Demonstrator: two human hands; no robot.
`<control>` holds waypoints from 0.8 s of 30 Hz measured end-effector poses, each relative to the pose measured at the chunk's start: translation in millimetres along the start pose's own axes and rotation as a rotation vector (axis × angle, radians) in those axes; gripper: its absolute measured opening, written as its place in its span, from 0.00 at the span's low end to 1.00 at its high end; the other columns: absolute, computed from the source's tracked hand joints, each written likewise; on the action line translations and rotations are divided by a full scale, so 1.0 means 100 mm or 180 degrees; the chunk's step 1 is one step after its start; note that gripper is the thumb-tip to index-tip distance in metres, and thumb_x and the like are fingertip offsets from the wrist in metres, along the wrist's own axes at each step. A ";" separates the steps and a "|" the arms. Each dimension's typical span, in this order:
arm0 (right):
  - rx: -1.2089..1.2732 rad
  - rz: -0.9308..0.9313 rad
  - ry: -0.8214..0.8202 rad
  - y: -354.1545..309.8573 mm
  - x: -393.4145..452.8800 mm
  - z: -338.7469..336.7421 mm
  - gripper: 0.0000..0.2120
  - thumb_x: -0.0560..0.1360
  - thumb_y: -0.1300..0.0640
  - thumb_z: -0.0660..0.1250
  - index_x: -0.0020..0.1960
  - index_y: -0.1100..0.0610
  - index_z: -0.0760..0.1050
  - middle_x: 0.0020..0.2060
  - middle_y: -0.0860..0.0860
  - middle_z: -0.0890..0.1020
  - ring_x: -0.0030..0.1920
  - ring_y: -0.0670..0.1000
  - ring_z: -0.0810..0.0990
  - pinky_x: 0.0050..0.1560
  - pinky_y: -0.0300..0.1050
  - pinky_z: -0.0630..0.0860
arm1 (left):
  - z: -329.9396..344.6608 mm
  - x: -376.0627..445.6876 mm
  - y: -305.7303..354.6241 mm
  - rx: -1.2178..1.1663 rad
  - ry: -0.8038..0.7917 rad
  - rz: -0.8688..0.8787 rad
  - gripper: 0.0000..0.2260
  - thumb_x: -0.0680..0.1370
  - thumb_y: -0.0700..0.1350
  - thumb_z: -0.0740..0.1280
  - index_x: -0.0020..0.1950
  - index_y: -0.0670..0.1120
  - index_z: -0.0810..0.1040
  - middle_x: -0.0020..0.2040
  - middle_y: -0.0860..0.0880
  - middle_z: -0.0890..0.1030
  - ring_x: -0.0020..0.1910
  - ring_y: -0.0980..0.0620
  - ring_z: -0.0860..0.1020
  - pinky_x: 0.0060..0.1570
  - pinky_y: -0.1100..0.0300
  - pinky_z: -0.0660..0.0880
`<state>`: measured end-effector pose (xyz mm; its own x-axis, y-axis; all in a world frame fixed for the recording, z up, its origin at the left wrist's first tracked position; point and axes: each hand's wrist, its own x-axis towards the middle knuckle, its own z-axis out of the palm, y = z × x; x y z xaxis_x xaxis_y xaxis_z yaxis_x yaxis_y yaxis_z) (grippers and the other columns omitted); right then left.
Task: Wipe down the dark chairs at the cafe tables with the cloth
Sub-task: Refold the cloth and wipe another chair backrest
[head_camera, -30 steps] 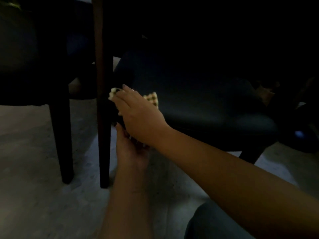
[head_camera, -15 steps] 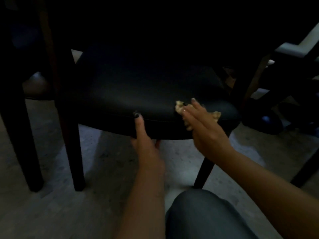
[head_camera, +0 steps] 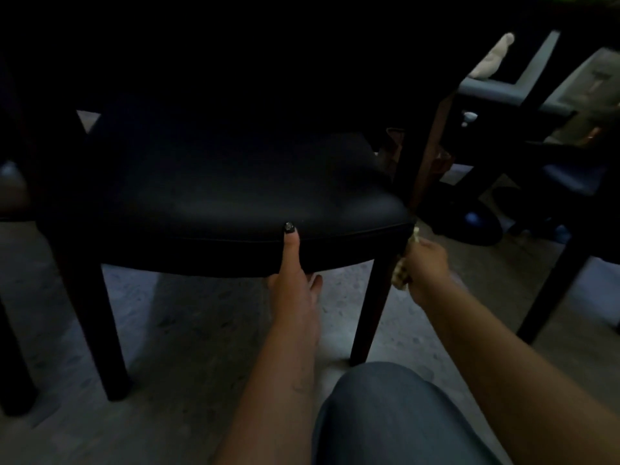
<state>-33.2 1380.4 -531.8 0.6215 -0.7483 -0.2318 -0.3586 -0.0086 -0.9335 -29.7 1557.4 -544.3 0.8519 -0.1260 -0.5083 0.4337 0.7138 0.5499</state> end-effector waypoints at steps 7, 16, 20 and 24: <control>0.0489 0.0772 -0.0827 -0.03 -0.79 0.38 0.08 0.81 0.62 0.56 0.50 0.64 0.72 0.30 0.58 0.77 0.30 0.54 0.77 0.34 0.48 0.76 | -0.29 0.02 0.25 -0.0697 0.0135 0.0469 0.23 0.72 0.62 0.68 0.63 0.52 0.77 0.57 0.49 0.82 0.58 0.46 0.80 0.61 0.49 0.74; -0.3077 -0.2615 -0.2878 -0.96 -2.10 0.83 0.07 0.75 0.54 0.61 0.47 0.53 0.78 0.40 0.50 0.82 0.40 0.50 0.80 0.42 0.51 0.79 | -1.24 0.17 1.01 -0.2394 0.0030 0.0935 0.29 0.77 0.66 0.57 0.63 0.44 0.76 0.64 0.42 0.77 0.63 0.42 0.76 0.68 0.43 0.67; -0.2237 -0.5122 -0.2432 -1.05 -2.20 1.79 0.20 0.77 0.61 0.60 0.68 0.53 0.71 0.63 0.54 0.75 0.59 0.54 0.76 0.54 0.48 0.74 | -1.27 0.11 0.96 -0.2594 -0.0065 0.0952 0.30 0.78 0.66 0.54 0.62 0.43 0.76 0.62 0.42 0.79 0.60 0.43 0.77 0.61 0.45 0.72; -0.4743 -0.6973 -0.2085 -0.83 -2.05 2.77 0.20 0.83 0.57 0.49 0.74 0.57 0.61 0.72 0.57 0.64 0.76 0.59 0.53 0.75 0.56 0.50 | -1.23 0.11 0.88 -0.2710 -0.0071 0.0960 0.31 0.77 0.68 0.56 0.64 0.44 0.76 0.60 0.42 0.82 0.59 0.43 0.80 0.63 0.45 0.72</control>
<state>61.8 1718.5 -482.4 0.4629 0.8795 -0.1103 0.7496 -0.3220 0.5783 -17.8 1703.0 -583.2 0.9035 0.1422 -0.4042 -0.1656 0.9859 -0.0234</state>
